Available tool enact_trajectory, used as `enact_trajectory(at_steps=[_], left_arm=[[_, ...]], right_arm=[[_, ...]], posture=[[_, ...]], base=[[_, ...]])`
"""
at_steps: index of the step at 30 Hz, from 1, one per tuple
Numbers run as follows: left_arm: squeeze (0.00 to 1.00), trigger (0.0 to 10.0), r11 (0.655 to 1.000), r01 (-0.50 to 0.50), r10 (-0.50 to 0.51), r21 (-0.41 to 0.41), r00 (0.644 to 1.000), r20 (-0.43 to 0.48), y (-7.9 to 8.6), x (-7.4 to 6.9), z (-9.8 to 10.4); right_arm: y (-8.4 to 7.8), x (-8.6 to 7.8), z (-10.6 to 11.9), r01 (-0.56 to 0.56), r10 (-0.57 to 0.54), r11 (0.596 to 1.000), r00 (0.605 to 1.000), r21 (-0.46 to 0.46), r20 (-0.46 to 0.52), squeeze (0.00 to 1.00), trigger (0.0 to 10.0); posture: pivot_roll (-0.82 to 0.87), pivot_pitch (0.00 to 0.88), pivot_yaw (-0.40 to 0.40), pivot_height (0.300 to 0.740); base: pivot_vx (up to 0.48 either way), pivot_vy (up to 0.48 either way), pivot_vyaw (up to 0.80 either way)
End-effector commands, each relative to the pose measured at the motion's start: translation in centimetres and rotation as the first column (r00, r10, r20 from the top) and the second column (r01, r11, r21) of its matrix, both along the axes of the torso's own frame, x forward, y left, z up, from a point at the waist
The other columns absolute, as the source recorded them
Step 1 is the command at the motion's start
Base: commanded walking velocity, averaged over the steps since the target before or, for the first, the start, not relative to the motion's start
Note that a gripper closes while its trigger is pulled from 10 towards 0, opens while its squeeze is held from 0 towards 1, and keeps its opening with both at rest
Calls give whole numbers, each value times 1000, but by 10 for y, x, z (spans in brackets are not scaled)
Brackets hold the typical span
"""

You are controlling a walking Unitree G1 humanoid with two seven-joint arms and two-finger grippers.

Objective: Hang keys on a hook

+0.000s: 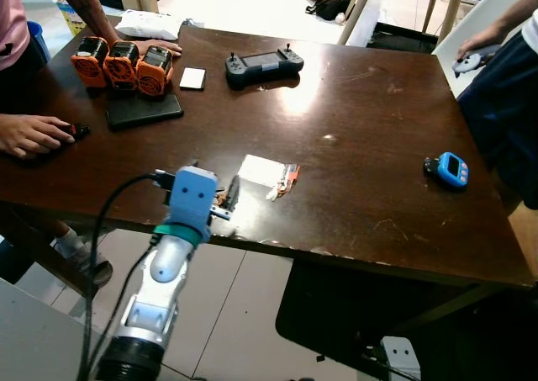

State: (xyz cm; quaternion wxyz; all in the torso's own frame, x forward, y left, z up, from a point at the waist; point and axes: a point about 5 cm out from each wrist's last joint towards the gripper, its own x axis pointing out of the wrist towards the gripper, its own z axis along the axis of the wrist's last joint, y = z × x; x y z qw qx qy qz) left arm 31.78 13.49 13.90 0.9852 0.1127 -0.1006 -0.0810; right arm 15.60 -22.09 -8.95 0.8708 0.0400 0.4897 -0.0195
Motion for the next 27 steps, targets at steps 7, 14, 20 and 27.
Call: enact_trajectory(at_steps=[7, 14, 20, 27], left_arm=[[0, 10000, 1000, -17, 14, -16, 987, -158, 5, -10, -31], [0, 10000, 1000, -13, 10, -12, 972, -236, 5, -15, -47], [0, 10000, 1000, -20, 16, -14, 965, -262, 6, -16, -50], [0, 10000, 999, -36, 26, -32, 963, -269, 3, -13, -46]], right_arm=[[-1, -13, -5, 5, -5, 1000, 1000, 0, -31, 0, 10000], [-2, -12, -4, 6, -6, 1000, 1000, 0, -29, 0, 10000], [-2, -12, -4, 3, -3, 1000, 1000, -2, -29, 0, 10000], [-2, -12, -4, 0, 0, 1000, 1000, -2, -29, 0, 10000]], posture=[[131, 126, 19, 740], [135, 126, 17, 740], [137, 128, 15, 740], [133, 129, 15, 740]], base=[[0, 0, 0], [0, 0, 0], [0, 0, 0], [0, 0, 0]])
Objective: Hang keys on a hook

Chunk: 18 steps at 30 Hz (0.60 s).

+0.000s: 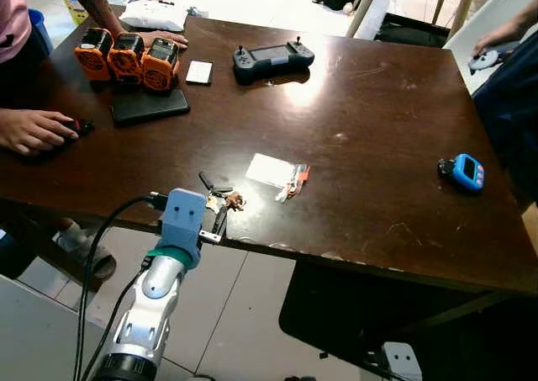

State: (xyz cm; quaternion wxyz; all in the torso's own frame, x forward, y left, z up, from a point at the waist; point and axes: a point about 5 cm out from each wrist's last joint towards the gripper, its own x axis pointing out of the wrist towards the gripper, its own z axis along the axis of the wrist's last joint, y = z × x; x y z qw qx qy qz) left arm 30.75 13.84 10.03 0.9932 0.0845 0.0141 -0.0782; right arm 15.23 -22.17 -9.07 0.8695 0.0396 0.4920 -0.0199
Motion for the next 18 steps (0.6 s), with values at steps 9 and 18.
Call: enact_trajectory(at_steps=[9, 18], left_arm=[[0, 10000, 988, 40, -44, -152, 999, -21, -12, 1, 6], [0, 10000, 983, 29, -33, -179, 999, -17, -13, 2, 10]], right_arm=[[-2, -10, -3, 2, -2, 1000, 1000, -3, -26, 0, 10000], [-3, -9, -3, -8, 8, 1000, 1000, -9, -27, 0, 10000]], posture=[[123, 125, 17, 740], [120, 119, 11, 740]], base=[[0, 0, 0], [0, 0, 0]])
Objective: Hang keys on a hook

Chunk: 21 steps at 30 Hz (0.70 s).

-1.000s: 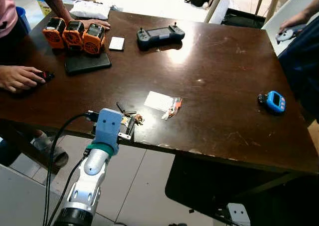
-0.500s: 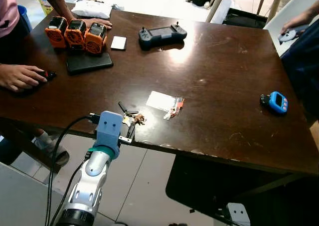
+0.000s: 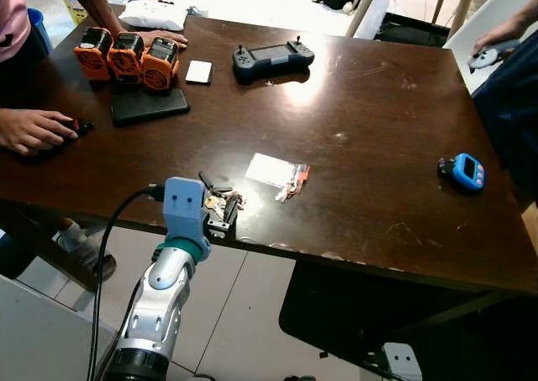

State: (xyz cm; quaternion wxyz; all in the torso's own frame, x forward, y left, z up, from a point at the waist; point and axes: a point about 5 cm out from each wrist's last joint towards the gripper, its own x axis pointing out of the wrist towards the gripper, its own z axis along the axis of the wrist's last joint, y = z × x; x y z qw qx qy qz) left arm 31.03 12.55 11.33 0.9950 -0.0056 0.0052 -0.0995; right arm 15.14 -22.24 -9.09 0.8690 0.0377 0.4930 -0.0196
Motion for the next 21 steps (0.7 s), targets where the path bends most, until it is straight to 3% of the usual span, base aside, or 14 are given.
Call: enact_trajectory(at_steps=[1, 2, 3, 5, 9, 10, 12, 13, 14, 15, 19, 20, 21], left_arm=[[0, 10000, 1000, -12, 12, 5, 1000, -24, 0, -1, -4], [0, 10000, 997, -25, 27, 75, 999, -27, 2, -1, -6], [0, 10000, 997, -25, 27, 75, 999, -27, 2, -1, -6], [0, 10000, 986, -52, 58, 157, 998, -33, 5, -1, -11], [0, 9647, 986, -92, 100, 140, 993, -55, 7, -1, -14], [0, 7373, 989, -91, 98, 117, 993, -61, 6, -1, -14], [0, 7373, 991, -89, 95, 102, 993, -63, 5, -1, -14], [0, 5059, 992, -87, 93, 95, 994, -64, 4, -1, -14], [0, 5059, 992, -86, 92, 92, 994, -64, 3, -1, -13], [0, 3961, 993, -86, 91, 82, 994, -67, 3, -1, -13], [0, 3647, 995, -87, 90, 52, 993, -76, 1, 0, -13], [0, 2667, 995, -88, 91, 37, 992, -82, 0, 0, -13], [0, 2667, 995, -88, 91, 37, 992, -82, 0, 0, -13]], right_arm=[[-2, -8, -3, -6, 6, 1000, 1000, -6, -24, 0, 10000], [-3, -8, -2, -7, 7, 1000, 1000, -8, -24, 0, 10000], [-3, -8, -2, -7, 7, 1000, 1000, -8, -24, 0, 10000], [-3, -7, -2, -9, 8, 1000, 1000, -10, -23, 0, 10000], [-4, -8, -2, -10, 10, 1000, 1000, -11, -24, 0, 10000], [-4, -8, -2, -10, 10, 1000, 1000, -11, -25, 0, 10000], [-4, -8, -2, -10, 10, 1000, 1000, -11, -25, 0, 10000], [-4, -8, -2, -9, 9, 1000, 1000, -11, -25, 0, 10000], [-4, -8, -2, -9, 9, 1000, 1000, -10, -25, 0, 10000], [-4, -9, -2, -8, 7, 1000, 1000, -10, -26, 0, 10000], [-4, -9, -3, -6, 6, 1000, 1000, -9, -26, 0, 10000], [-4, -9, -3, -6, 5, 1000, 1000, -9, -27, 0, 10000], [-4, -9, -3, -6, 5, 1000, 1000, -9, -27, 0, 10000]], posture=[[120, 119, 11, 740], [120, 118, 11, 740], [120, 118, 11, 740], [118, 117, 10, 740], [118, 119, 9, 740], [117, 120, 10, 740], [117, 120, 10, 740], [116, 122, 11, 740], [116, 122, 11, 740], [114, 124, 12, 740], [113, 126, 13, 740], [112, 127, 14, 740], [112, 127, 14, 740]], base=[[0, 0, 0], [0, 0, 0], [0, 0, 0], [0, 0, 0], [0, 0, 0], [0, 0, 0], [0, 0, 0], [0, 0, 0], [0, 0, 0], [0, 0, 0], [0, 0, 0], [0, 0, 0], [0, 0, 0]])
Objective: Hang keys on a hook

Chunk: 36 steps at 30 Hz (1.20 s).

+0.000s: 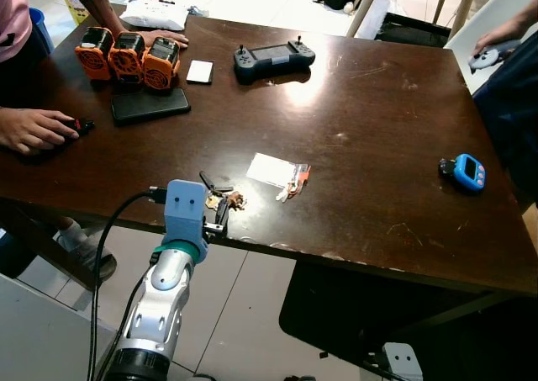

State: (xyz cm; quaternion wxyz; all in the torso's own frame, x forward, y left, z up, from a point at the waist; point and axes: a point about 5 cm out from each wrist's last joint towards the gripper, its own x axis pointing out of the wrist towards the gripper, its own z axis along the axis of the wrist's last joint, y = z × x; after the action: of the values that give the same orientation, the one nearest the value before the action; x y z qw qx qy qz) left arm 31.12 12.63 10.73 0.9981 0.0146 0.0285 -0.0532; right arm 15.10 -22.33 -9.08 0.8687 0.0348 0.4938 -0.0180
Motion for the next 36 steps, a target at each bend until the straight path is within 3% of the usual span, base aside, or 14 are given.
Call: enact_trajectory(at_steps=[1, 4, 20, 21, 22, 31, 32, 33, 34, 35, 36], left_arm=[[0, 2588, 1000, 1, -1, -19, 999, -42, -2, -1, -7], [0, 2275, 1000, -2, 1, -25, 999, -49, -3, -1, -7], [0, 2627, 999, 10, -14, -49, 996, -85, -11, -1, -11], [0, 1882, 999, 12, -16, -49, 996, -87, -12, -1, -11], [0, 0, 999, 16, -20, -49, 996, -91, -13, -1, -11], [0, 0, 999, 11, -15, -46, 996, -88, -12, 1, -10], [0, 2745, 999, 7, -11, -41, 996, -88, -12, 1, -10], [0, 2745, 999, 7, -11, -41, 996, -88, -12, 1, -10], [0, 7255, 999, 3, -6, -33, 996, -88, -11, 1, -10], [0, 10000, 1000, -3, 1, -30, 996, -90, -10, 1, -10], [0, 10000, 1000, -3, 1, -30, 996, -90, -10, 1, -10]], right_arm=[[-3, -9, -3, 1, -1, 1000, 1000, -6, -25, 0, 10000], [-3, -10, -3, 3, -3, 1000, 1000, -6, -27, 0, 10000], [-5, -12, -3, 7, -8, 1000, 1000, -10, -30, 0, 10000], [-5, -12, -3, 8, -8, 1000, 999, -11, -31, 0, 10000], [-5, -13, -4, 8, -9, 1000, 999, -11, -33, 0, 10000], [-5, -14, -4, 11, -11, 1000, 999, -8, -33, 0, 10000], [-5, -14, -4, 10, -11, 1000, 999, -9, -34, 0, 10000], [-5, -14, -4, 10, -11, 1000, 999, -9, -34, 0, 10000], [-5, -14, -4, 10, -10, 1000, 999, -8, -33, 0, 10000], [-5, -14, -4, 9, -9, 1000, 999, -9, -34, 0, 10000], [-5, -14, -4, 9, -9, 1000, 999, -9, -34, 0, 10000]], posture=[[111, 127, 14, 740], [110, 129, 13, 740], [102, 135, 10, 740], [101, 135, 10, 740], [101, 135, 11, 740], [99, 136, 12, 740], [100, 136, 12, 740], [100, 136, 12, 740], [100, 136, 12, 740], [101, 137, 12, 740], [101, 137, 12, 740]], base=[[0, 0, 0], [0, 0, 0], [0, 0, 0], [0, 0, 0], [0, 0, 0], [0, 0, 0], [0, 0, 0], [0, 0, 0], [0, 0, 0], [0, 0, 0], [0, 0, 0]])
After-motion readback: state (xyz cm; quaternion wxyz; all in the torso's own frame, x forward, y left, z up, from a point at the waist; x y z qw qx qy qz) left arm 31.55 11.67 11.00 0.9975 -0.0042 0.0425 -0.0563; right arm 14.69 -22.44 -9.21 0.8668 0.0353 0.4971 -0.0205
